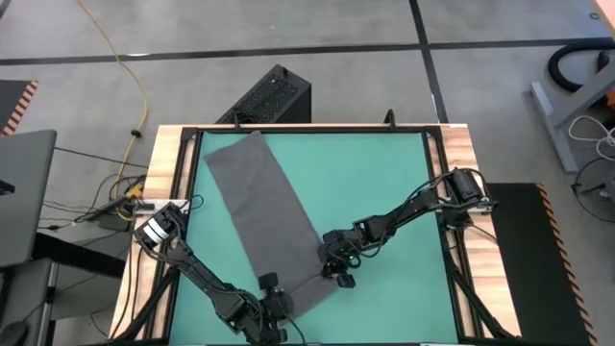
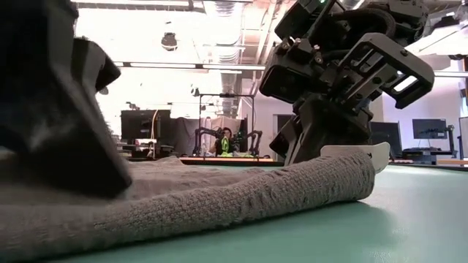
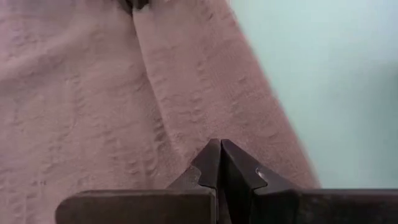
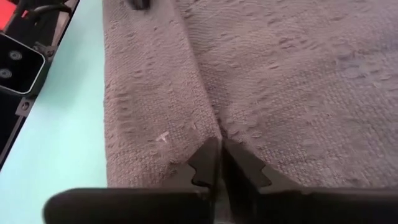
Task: Roll towel
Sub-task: Roll the black towel
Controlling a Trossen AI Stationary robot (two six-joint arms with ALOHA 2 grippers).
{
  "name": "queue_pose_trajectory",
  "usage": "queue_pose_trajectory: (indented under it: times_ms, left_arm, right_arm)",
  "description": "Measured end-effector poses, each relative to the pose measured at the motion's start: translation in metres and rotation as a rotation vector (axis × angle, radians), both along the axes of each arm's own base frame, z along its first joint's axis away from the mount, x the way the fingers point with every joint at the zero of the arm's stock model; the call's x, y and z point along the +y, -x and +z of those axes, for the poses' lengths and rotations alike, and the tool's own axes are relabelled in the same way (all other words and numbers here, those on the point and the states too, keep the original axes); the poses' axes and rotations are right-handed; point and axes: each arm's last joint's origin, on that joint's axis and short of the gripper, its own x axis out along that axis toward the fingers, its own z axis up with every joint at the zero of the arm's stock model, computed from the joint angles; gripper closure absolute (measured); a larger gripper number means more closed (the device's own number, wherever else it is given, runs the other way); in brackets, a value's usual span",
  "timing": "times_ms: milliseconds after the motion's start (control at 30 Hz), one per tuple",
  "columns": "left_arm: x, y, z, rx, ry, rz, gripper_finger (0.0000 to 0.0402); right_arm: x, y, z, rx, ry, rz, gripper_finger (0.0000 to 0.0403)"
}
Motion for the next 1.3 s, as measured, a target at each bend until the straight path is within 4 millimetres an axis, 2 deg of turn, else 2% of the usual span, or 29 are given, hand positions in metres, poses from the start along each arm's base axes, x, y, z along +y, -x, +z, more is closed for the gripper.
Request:
queue_pose_trajectory:
  times_ms: [100,233,333,467,567,633,700,800,967,1100,1300]
  left_arm:
    - [-0.002,-0.001,-0.015,0.011,-0.020,0.007,0.0402]
    - [-0.002,0.000,-0.021,0.016,-0.042,0.022,0.0401]
    - [-0.002,0.000,-0.021,0.019,-0.044,0.026,0.0401]
    - [-0.001,0.001,-0.022,0.033,-0.051,0.016,0.0401]
    - [0.000,0.002,-0.022,0.042,-0.061,0.017,0.0401]
    - [0.000,0.002,-0.023,0.044,-0.062,0.017,0.0401]
    - [0.000,0.002,-0.023,0.043,-0.058,0.020,0.0401]
    - [0.000,0.002,-0.023,0.043,-0.057,0.022,0.0401]
    - [0.000,0.002,-0.023,0.046,-0.054,0.021,0.0401]
    - [0.000,0.002,-0.023,0.049,-0.051,0.020,0.0401]
    - [0.000,0.002,-0.023,0.049,-0.049,0.020,0.0401]
  right_arm:
    - [0.000,0.000,0.003,-0.009,0.000,-0.003,0.0322]
    - [-0.004,0.004,0.015,-0.009,0.002,-0.016,0.0285]
    - [-0.011,0.011,0.033,0.000,0.024,-0.022,0.0256]
    - [-0.016,0.025,0.067,-0.039,0.047,0.001,0.0227]
    - [-0.009,0.036,0.086,-0.090,0.066,0.066,0.0214]
    - [0.004,0.044,0.091,-0.141,0.110,0.163,0.0209]
    - [0.022,0.051,0.089,-0.194,0.174,0.259,0.0206]
    - [0.049,0.057,0.075,-0.245,0.298,0.360,0.0202]
    - [0.077,0.057,0.054,-0.338,0.540,0.341,0.0198]
    - [0.088,0.057,0.045,-0.356,0.572,0.342,0.0195]
    - [0.088,0.052,0.032,-0.328,0.550,0.333,0.0195]
